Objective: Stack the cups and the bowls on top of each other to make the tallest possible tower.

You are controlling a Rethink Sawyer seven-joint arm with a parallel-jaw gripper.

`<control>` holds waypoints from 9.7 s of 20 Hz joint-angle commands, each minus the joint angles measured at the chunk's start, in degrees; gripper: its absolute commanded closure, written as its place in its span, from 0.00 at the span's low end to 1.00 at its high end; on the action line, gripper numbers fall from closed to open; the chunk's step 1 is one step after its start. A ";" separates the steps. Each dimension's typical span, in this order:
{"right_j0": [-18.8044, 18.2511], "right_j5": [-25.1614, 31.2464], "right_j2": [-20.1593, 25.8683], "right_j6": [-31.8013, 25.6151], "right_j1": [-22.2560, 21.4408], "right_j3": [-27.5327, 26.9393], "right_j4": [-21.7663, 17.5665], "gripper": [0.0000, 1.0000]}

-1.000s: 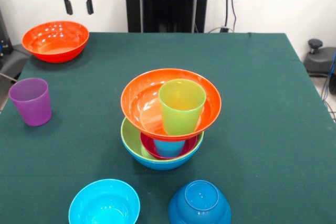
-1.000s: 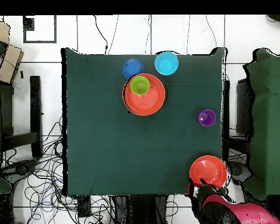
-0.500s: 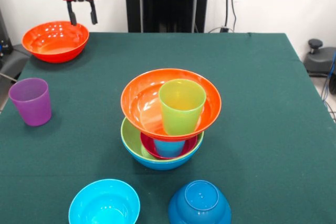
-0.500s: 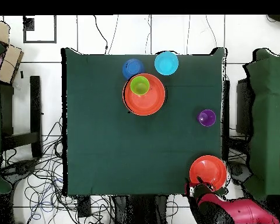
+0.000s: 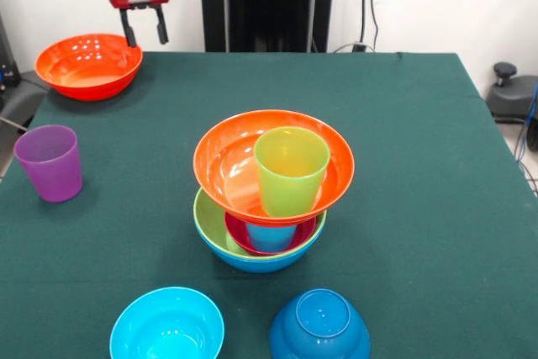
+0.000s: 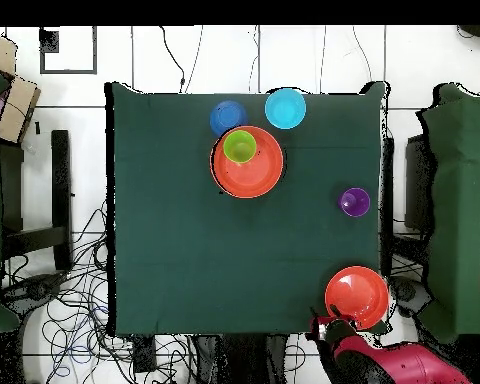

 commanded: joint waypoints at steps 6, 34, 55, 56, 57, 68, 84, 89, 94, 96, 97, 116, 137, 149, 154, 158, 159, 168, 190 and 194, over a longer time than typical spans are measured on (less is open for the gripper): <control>-0.70 2.64 2.14 -8.44 1.83 -4.06 -3.20 0.00; 26.61 -10.06 -20.27 10.34 -4.29 -11.17 -19.86 0.00; 37.19 -41.87 -48.42 -14.47 14.08 -17.64 3.38 0.00; 37.32 -42.34 -48.85 -14.02 14.21 -17.69 2.68 0.00; 37.56 -42.70 -49.05 -13.51 14.29 -17.86 2.17 0.00; 36.04 -46.86 -52.15 -13.48 17.43 -19.46 -0.95 0.00; 33.84 -47.56 -50.88 -3.99 25.67 -22.60 -8.45 0.00; 37.86 -43.88 -49.44 8.79 25.11 -26.07 -16.11 0.00; 39.51 -42.84 -48.95 12.43 25.84 -27.56 -17.73 0.00; 40.40 -42.44 -49.14 13.28 25.60 -27.85 -17.67 0.00; 41.00 -42.22 -49.29 13.92 25.40 -27.95 -17.78 0.00; 44.83 -43.27 -52.88 15.17 24.25 -28.26 -16.71 0.00; 39.75 -45.30 -53.12 1.28 24.21 -27.35 -8.11 0.00; 37.45 -48.82 -54.28 -1.95 25.72 -25.47 -8.93 0.00; 33.11 -48.84 -54.51 -0.70 29.05 -27.75 -13.84 0.00; 33.24 -47.11 -54.35 4.13 31.33 -30.20 -18.66 0.00; 33.62 -46.50 -54.18 4.98 31.81 -30.71 -19.16 0.00; 33.55 -45.57 -53.39 2.66 31.08 -29.31 -14.39 0.00; 4.67 -60.42 -75.58 -7.57 3.08 -14.31 -39.62 0.00; 8.46 -60.69 -79.66 -3.00 0.15 -15.44 -46.59 0.00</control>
